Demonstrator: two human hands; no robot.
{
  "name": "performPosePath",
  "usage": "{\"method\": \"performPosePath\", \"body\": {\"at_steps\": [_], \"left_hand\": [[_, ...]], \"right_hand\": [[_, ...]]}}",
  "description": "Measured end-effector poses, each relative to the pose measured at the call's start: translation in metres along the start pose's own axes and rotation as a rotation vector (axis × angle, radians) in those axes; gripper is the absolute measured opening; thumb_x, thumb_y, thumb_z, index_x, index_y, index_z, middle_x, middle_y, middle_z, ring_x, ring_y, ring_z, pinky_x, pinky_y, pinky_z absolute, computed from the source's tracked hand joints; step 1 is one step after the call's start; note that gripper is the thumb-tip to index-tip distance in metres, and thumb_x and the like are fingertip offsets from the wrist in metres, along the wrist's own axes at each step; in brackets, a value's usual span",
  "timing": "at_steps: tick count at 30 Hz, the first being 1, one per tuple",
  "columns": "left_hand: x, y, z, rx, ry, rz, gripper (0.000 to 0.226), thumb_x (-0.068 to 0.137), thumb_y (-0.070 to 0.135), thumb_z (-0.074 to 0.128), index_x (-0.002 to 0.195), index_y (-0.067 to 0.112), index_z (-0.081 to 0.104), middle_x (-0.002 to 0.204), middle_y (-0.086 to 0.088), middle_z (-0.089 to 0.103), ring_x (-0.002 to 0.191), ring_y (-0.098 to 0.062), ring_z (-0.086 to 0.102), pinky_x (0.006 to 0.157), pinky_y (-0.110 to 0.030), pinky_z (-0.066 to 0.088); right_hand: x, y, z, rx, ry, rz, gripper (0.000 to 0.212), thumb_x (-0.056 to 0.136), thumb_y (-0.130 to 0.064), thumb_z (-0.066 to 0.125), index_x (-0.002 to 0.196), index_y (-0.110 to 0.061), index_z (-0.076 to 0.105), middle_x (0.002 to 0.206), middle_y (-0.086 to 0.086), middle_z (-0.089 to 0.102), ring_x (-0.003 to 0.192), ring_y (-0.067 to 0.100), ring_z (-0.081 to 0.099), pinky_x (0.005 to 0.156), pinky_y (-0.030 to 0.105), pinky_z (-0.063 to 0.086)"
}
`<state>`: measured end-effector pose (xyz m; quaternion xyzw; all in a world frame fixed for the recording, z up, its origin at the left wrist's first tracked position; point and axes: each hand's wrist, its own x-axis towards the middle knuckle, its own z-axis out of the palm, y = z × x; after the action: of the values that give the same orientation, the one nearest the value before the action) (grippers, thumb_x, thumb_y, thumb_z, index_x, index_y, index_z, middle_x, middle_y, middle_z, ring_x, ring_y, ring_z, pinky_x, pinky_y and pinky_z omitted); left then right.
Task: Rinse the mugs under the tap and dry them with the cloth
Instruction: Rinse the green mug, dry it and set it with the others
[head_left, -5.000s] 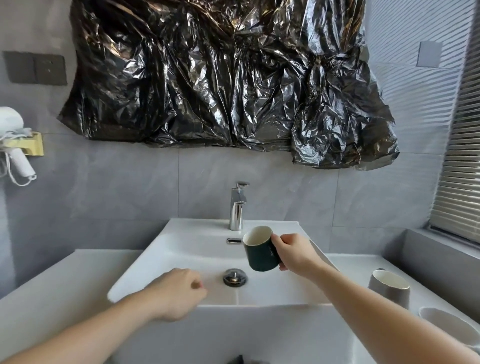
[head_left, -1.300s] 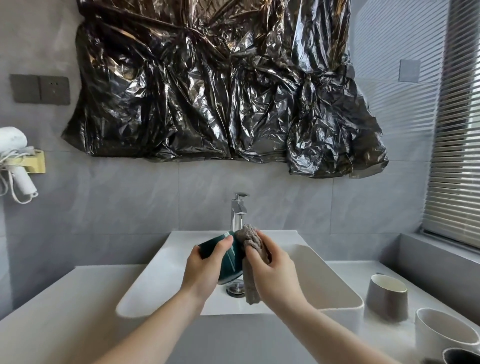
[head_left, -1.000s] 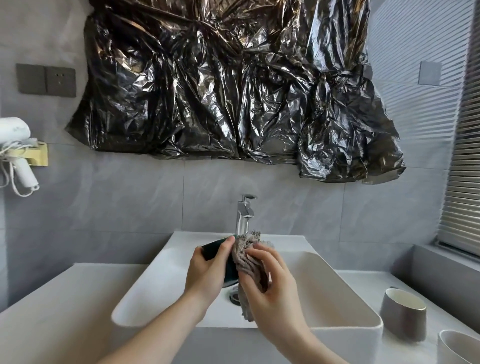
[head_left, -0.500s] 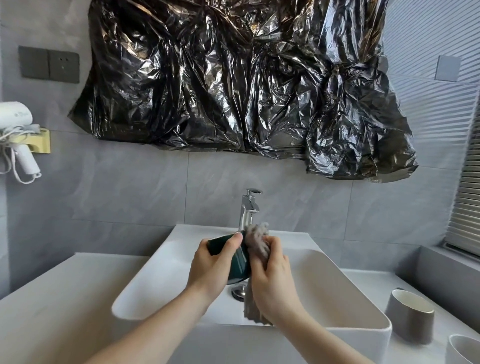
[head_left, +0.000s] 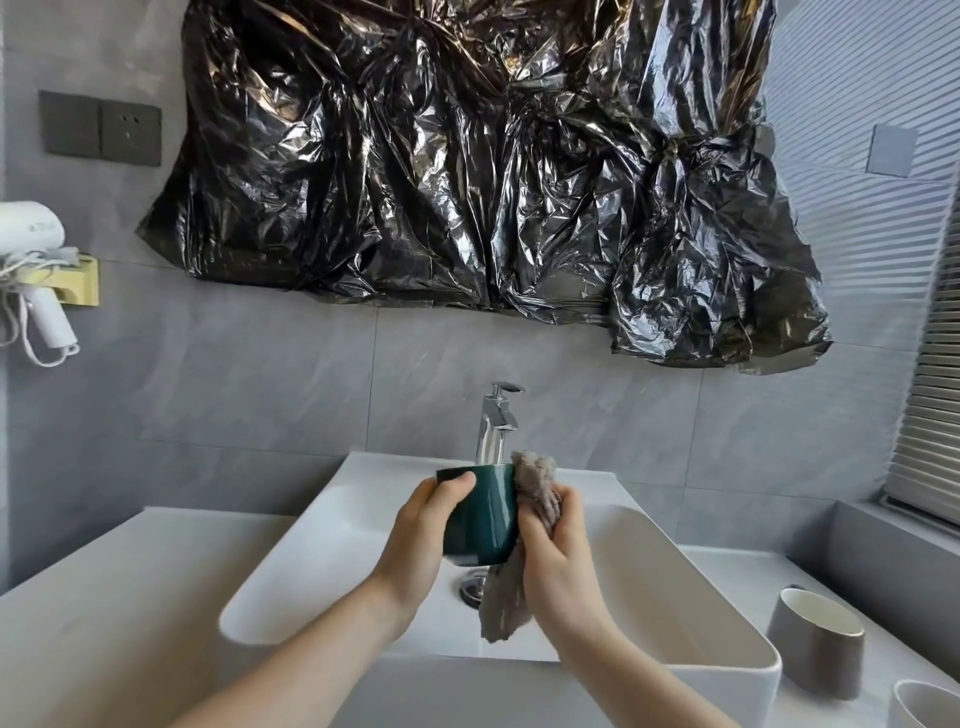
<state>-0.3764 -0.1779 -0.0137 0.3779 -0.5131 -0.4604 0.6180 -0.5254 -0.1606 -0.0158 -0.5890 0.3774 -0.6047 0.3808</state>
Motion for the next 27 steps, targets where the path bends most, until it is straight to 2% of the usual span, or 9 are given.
{"method": "performPosePath", "body": {"at_steps": [4,6,8,13,17,20,22,25,27], "left_hand": [[-0.005,0.0,0.008,0.064,-0.071,0.039,0.057,0.078,0.065,0.067,0.117,0.024,0.072,0.112,-0.001,0.078,0.105,-0.017,0.074,0.088,-0.031,0.061],[-0.006,-0.002,0.008,0.09,-0.004,0.063,0.064,0.072,0.07,0.068,0.116,0.023,0.07,0.109,0.002,0.079,0.1,-0.011,0.075,0.078,-0.024,0.06],[-0.006,-0.002,0.007,0.112,0.086,0.072,0.068,0.067,0.073,0.07,0.113,0.022,0.068,0.103,0.004,0.079,0.093,-0.008,0.076,0.072,-0.021,0.058],[-0.003,-0.001,0.005,0.134,0.226,0.07,0.052,0.078,0.065,0.076,0.107,0.024,0.066,0.097,0.01,0.079,0.088,-0.002,0.074,0.079,-0.028,0.06],[-0.01,-0.002,0.01,0.15,0.144,0.143,0.063,0.065,0.071,0.07,0.11,0.026,0.066,0.101,0.01,0.077,0.095,-0.005,0.073,0.079,-0.027,0.061],[-0.009,-0.002,0.011,0.152,0.17,0.154,0.059,0.072,0.068,0.073,0.111,0.024,0.066,0.104,0.006,0.077,0.094,-0.005,0.073,0.085,-0.032,0.061],[-0.006,-0.002,0.008,0.165,0.218,0.138,0.051,0.081,0.064,0.074,0.109,0.023,0.066,0.105,0.006,0.077,0.095,-0.004,0.073,0.088,-0.034,0.059],[-0.004,-0.002,0.005,0.176,0.211,0.118,0.061,0.073,0.073,0.068,0.109,0.024,0.069,0.105,0.006,0.078,0.099,-0.008,0.074,0.092,-0.039,0.058],[-0.005,-0.001,0.004,0.173,0.234,0.114,0.066,0.065,0.078,0.066,0.106,0.026,0.067,0.101,0.008,0.078,0.094,-0.004,0.074,0.089,-0.035,0.058]], "right_hand": [[-0.002,-0.002,-0.005,0.126,0.023,0.054,0.014,0.11,-0.021,0.044,0.115,-0.03,0.054,0.085,0.01,0.07,0.06,0.02,0.067,0.048,0.035,0.054],[-0.005,-0.005,-0.001,0.069,0.002,0.022,0.025,0.11,-0.02,0.042,0.115,-0.043,0.052,0.069,0.001,0.068,0.049,0.017,0.062,0.047,0.04,0.054],[-0.011,-0.007,0.003,-0.009,-0.038,-0.025,0.035,0.108,-0.022,0.041,0.118,-0.055,0.049,0.055,0.002,0.063,0.041,0.019,0.056,0.039,0.035,0.05],[-0.02,-0.011,0.012,-0.08,-0.123,-0.15,0.044,0.1,-0.026,0.044,0.126,-0.06,0.055,0.077,-0.009,0.072,0.053,0.008,0.058,0.049,0.021,0.05],[-0.007,-0.013,0.005,-0.082,-0.041,-0.021,0.035,0.11,-0.017,0.036,0.118,-0.039,0.063,0.104,0.016,0.074,0.084,0.031,0.071,0.066,0.031,0.06],[-0.015,-0.006,0.009,-0.114,-0.056,-0.129,0.045,0.11,-0.015,0.039,0.126,-0.052,0.059,0.124,-0.018,0.069,0.109,0.003,0.067,0.081,0.015,0.052],[-0.025,-0.001,0.015,-0.195,-0.095,-0.211,0.05,0.111,-0.02,0.043,0.135,-0.063,0.043,0.147,-0.043,0.041,0.13,-0.024,0.041,0.09,0.0,0.042],[-0.027,0.0,0.02,-0.326,-0.134,-0.251,0.045,0.111,-0.033,0.04,0.147,-0.059,0.031,0.163,-0.038,0.014,0.145,-0.026,0.012,0.108,-0.001,0.025],[-0.02,-0.004,0.016,-0.311,-0.116,-0.257,0.043,0.112,-0.032,0.038,0.149,-0.055,0.038,0.162,-0.027,0.034,0.146,-0.014,0.03,0.116,0.01,0.029]]}}
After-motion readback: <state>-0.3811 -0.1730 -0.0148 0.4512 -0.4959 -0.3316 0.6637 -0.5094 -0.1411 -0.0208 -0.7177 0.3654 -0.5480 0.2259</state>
